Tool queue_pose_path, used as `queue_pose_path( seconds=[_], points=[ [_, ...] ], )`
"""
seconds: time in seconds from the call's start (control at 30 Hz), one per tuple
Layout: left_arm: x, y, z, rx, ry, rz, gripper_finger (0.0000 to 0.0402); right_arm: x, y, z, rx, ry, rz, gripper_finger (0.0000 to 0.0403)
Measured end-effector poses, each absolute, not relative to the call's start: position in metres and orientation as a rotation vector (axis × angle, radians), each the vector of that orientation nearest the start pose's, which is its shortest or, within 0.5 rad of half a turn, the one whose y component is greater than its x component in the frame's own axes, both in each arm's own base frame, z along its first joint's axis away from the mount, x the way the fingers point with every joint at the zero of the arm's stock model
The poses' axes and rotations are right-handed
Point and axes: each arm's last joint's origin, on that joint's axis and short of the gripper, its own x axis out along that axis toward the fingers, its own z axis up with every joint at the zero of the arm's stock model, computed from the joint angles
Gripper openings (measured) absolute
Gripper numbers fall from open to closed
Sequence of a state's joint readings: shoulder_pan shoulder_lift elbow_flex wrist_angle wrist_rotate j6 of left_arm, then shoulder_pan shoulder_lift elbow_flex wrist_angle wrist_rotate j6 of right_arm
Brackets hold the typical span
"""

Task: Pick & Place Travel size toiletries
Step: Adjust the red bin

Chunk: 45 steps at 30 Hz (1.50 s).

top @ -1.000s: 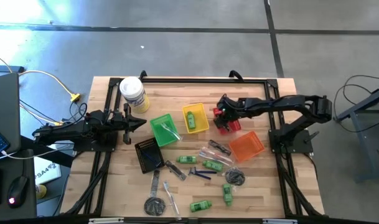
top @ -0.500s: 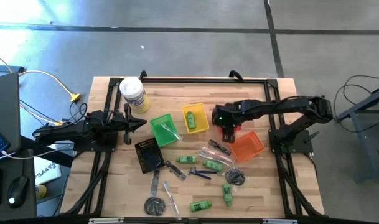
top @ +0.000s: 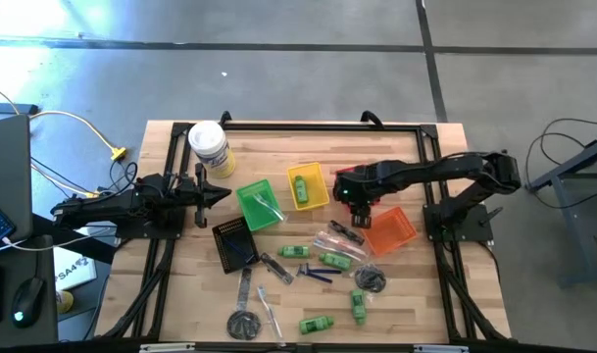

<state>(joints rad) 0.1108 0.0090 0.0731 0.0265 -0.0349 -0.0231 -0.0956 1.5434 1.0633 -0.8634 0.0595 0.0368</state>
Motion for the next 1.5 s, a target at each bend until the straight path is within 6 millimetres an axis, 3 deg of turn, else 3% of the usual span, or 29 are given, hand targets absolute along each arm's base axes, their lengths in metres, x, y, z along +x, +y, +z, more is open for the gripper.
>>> queue_pose_path(
  seconds=[0.23,0.57,0.97,1.3,1.5],
  points=[
    [0.092,0.011,0.190,-0.020,-0.086,0.144,0.0000,0.285,-0.032,0.191,0.052,1.433,-0.131,0.0188],
    [0.092,0.011,0.190,-0.020,-0.086,0.144,0.0000,0.287,-0.033,0.187,0.082,1.441,-0.145,0.0199],
    [0.092,0.011,0.190,-0.025,-0.090,0.144,0.0000,0.294,-0.032,0.187,0.184,1.376,-0.106,0.0127],
    [0.092,0.011,0.190,-0.028,-0.094,0.143,0.0000,0.304,-0.030,0.152,0.250,1.489,-0.051,0.0082],
    [0.092,0.011,0.190,-0.028,-0.095,0.143,0.0000,0.306,-0.031,0.147,0.265,1.490,-0.077,0.0065]
  ],
)
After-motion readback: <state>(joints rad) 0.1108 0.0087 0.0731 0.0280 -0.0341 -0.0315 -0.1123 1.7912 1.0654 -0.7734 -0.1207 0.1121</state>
